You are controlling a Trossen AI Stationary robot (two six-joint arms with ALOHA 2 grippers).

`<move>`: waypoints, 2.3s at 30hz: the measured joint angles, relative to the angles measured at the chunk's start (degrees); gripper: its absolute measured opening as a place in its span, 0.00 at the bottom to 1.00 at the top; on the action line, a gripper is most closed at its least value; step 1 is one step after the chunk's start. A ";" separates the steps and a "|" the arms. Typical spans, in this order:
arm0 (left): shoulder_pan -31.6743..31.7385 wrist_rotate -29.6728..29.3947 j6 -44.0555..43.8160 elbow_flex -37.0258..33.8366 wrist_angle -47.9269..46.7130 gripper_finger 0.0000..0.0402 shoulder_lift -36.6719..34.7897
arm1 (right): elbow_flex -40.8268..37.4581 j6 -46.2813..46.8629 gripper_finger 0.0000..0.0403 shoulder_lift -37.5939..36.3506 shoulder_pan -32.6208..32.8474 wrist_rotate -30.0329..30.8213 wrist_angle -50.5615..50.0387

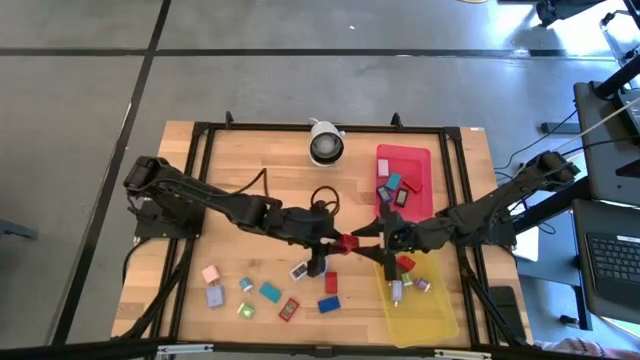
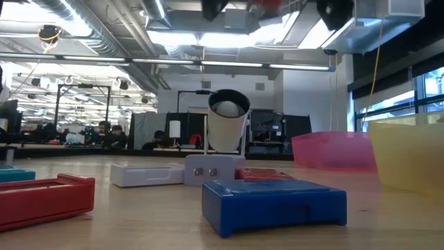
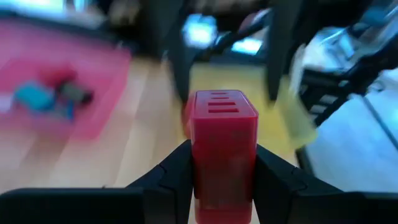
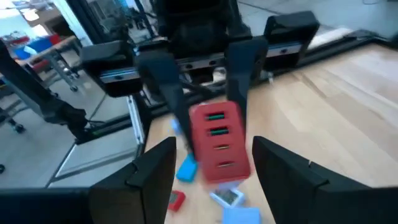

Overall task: Pick & Place Office items
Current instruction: Put the red charger adapter into the yellow bin

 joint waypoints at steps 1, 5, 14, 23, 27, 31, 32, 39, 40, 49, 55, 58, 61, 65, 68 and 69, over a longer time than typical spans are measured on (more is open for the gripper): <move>-0.16 -0.13 0.99 -0.01 2.52 0.30 0.00 | 0.00 -0.90 0.53 0.60 -0.24 -0.56 1.30; -0.87 -0.25 2.28 -0.03 5.28 0.30 0.02 | 0.04 -1.92 0.53 1.97 -0.72 -1.39 3.16; -1.16 -3.18 -0.02 -0.10 3.48 0.31 0.04 | 0.04 -2.20 0.45 2.55 -0.94 -0.97 3.58; -1.22 -3.52 -4.46 -0.09 3.30 0.34 0.04 | 0.02 -4.70 0.30 2.55 -0.96 -3.43 4.22; -1.20 -3.76 -7.41 -0.07 3.07 0.41 0.04 | 0.02 -2.66 0.30 2.55 -1.00 -4.44 3.86; -1.11 -2.98 -7.95 0.04 2.80 0.49 0.09 | 0.06 -0.14 0.30 1.61 -1.07 -5.51 1.31; -1.02 -2.67 -8.43 0.06 2.67 0.50 0.11 | 0.10 0.70 0.30 1.04 -1.08 -5.64 -0.16; -0.92 -3.53 -8.98 0.23 1.34 0.58 0.07 | -0.02 12.32 0.30 -4.65 -0.99 -12.72 -14.33; -0.96 -3.94 -8.96 0.23 0.88 0.59 0.05 | -0.02 16.01 0.30 -5.15 -1.00 -15.85 -16.57; -0.85 -6.51 -10.92 0.19 -9.16 0.59 0.07 | 0.00 40.98 0.30 -4.14 5.22 -45.76 -29.47; -0.87 -6.50 -14.56 0.12 -14.93 0.60 0.07 | 0.00 50.41 0.30 0.81 8.85 -46.87 -40.61; -0.87 -6.49 -14.90 0.12 -16.97 0.60 0.07 | 0.00 52.94 0.33 4.02 9.62 -48.30 -41.49; -0.87 -6.69 -16.82 0.08 -18.89 0.60 0.28 | 0.00 53.70 0.34 7.12 10.01 -49.03 -41.45; -0.87 -7.26 -19.28 0.04 -22.11 0.60 1.33 | 0.00 54.08 0.36 9.98 9.99 -49.02 -41.50; -1.07 -6.78 -19.72 -0.08 -25.74 0.60 2.05 | 0.00 54.04 0.41 10.56 9.99 -49.01 -41.41; -1.07 -6.11 -20.25 0.02 -25.56 0.60 2.34 | 0.00 53.93 0.43 10.59 9.99 -49.01 -41.36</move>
